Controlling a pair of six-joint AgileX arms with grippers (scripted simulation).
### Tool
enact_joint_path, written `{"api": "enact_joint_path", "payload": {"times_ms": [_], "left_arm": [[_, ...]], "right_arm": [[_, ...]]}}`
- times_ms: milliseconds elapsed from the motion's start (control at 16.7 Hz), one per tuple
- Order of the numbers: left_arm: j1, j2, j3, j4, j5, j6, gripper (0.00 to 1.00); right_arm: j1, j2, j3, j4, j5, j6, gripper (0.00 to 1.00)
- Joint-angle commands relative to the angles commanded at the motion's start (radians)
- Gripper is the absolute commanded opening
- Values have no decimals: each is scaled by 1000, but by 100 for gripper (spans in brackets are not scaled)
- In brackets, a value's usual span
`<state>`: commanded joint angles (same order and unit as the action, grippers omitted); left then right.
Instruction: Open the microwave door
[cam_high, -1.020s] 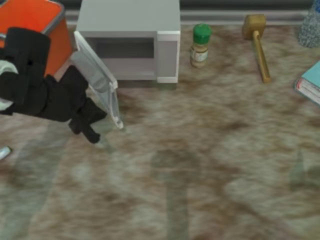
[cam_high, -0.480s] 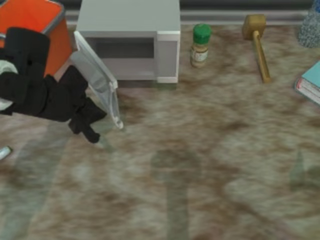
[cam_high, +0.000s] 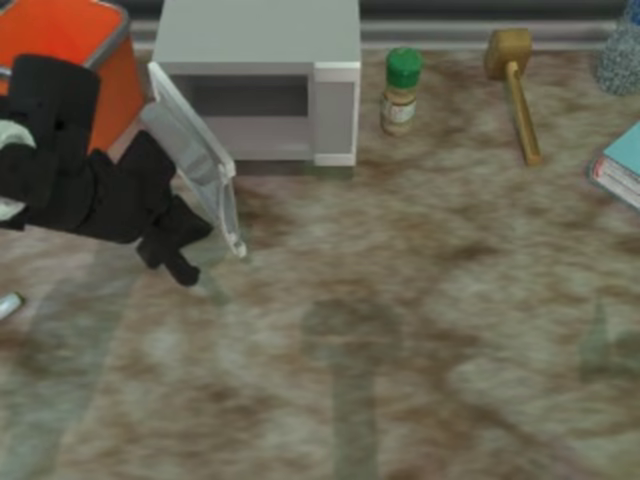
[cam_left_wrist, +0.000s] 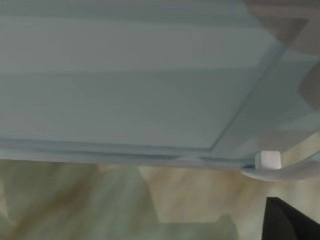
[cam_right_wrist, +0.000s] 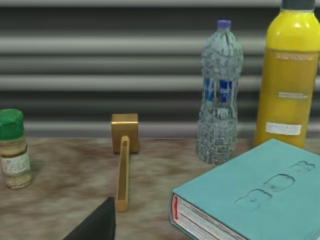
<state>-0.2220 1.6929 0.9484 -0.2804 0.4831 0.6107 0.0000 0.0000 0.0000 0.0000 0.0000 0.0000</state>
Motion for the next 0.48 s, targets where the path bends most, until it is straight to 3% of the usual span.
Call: {"api": "enact_joint_path", "payload": {"times_ms": [480], "left_arm": [[0, 0, 0, 0, 0, 0, 83]], "right_arm": [[0, 0, 0, 0, 0, 0, 100]]}}
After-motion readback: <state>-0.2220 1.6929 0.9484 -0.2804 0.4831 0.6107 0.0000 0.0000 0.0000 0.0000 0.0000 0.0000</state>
